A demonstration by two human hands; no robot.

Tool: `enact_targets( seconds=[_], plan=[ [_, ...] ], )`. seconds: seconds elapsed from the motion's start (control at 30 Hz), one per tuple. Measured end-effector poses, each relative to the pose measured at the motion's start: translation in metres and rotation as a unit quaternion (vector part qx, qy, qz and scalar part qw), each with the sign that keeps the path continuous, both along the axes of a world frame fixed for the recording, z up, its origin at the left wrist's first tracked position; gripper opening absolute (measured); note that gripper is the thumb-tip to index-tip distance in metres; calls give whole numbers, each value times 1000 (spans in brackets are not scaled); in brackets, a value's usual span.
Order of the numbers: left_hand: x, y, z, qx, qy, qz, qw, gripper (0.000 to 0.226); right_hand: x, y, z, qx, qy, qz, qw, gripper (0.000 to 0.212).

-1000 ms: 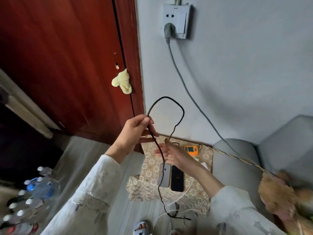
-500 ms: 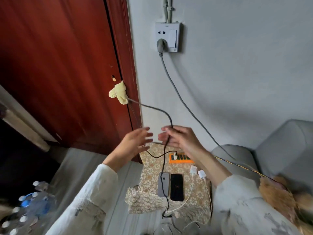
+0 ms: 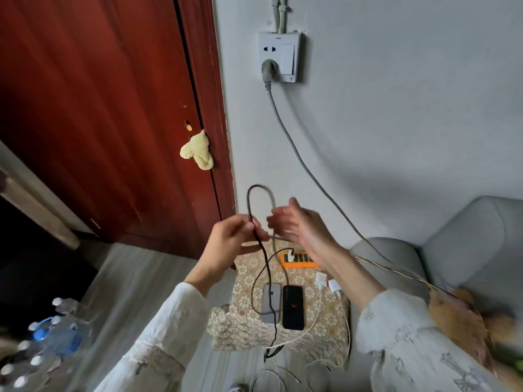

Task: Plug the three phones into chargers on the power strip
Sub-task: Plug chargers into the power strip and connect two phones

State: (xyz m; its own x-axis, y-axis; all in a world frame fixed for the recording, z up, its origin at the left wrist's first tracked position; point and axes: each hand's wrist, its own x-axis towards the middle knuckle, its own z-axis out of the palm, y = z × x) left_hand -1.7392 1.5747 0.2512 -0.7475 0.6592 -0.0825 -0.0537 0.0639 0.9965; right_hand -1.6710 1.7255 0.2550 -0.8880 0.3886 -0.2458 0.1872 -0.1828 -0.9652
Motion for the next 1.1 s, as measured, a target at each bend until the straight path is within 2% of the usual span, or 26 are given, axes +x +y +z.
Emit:
enact_targets(
  seconds=[0.13, 0.17, 0.27, 0.33, 0.4, 0.47, 0.63, 0.73, 0.9, 1.03, 1.1],
  plan=[
    [-9, -1, 8, 101, -101, 61, 988, 23, 19, -13, -37, -74, -66, 113, 989, 49],
    [-12, -2, 12, 122, -116, 64, 984, 24, 23, -15, -41, -56, -72, 148, 985, 47],
    [-23, -4, 28, 201, -151, 81, 965, 26, 29, -16, -47, 93, -121, 221, 963, 36],
    [-33, -6, 38, 261, -173, 111, 943, 25, 30, -13, -53, 172, -148, 210, 951, 31],
    [-42, -9, 43, 303, -184, 129, 926, 23, 30, -7, -57, 204, -138, 157, 956, 29],
    [-46, -9, 42, 295, -195, 128, 927, 22, 30, -2, -51, 189, -108, 111, 970, 25],
    [-31, -3, 17, 108, -207, 78, 969, 16, 17, -3, -12, 201, -30, 130, 971, 19],
    [-19, 3, 19, 49, -186, 27, 981, 15, 10, -4, 1, 223, -5, 136, 965, 27],
    [-21, 0, 33, 108, -152, 64, 981, 21, 13, -1, -15, 191, -41, 147, 970, 16],
    [-38, -12, 45, 228, -217, 127, 941, 23, 20, 3, -40, 224, -105, 202, 948, 12],
    [-46, -19, 45, 216, -226, 173, 934, 22, 24, 9, -46, 220, -120, 202, 947, 14]
  ],
)
